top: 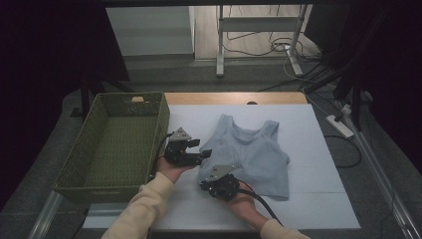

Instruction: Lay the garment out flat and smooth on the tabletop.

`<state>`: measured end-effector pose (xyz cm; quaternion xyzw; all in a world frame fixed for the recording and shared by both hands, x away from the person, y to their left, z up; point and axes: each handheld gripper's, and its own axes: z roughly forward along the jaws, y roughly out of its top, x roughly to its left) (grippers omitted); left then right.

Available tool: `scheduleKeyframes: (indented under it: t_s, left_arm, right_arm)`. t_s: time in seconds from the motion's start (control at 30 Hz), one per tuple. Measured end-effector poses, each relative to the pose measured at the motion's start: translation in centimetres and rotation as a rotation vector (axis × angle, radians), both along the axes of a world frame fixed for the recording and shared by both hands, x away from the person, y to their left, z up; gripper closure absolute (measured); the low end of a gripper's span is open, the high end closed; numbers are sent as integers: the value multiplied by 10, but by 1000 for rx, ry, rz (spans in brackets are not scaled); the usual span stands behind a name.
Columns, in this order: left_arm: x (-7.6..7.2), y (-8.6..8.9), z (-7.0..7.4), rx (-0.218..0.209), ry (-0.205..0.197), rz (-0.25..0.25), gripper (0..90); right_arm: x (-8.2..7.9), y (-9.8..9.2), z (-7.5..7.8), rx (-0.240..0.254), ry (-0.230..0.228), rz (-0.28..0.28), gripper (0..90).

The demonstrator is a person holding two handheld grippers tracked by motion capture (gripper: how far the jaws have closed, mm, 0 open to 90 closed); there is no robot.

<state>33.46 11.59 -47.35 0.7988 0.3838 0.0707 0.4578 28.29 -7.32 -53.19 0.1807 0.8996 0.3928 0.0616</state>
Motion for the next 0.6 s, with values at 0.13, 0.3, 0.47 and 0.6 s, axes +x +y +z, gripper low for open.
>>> scheduleKeyframes:
  t_s: [0.13,0.3,0.47,0.6]
  left_arm:
    - [0,0,0,0,1,1,339]
    - [0,0,0,0,0,1,339]
    - [0,1,0,1,-1,2,337]
    - [0,2,1,-3,-4,4,337]
  right_arm:
    - [0,0,0,20,11,16,857]
    - [-2,-2,3,48,29,31,856]
    - [-2,-4,3,45,10,24,689]
    - [-5,-16,13,75,-15,-7,575]
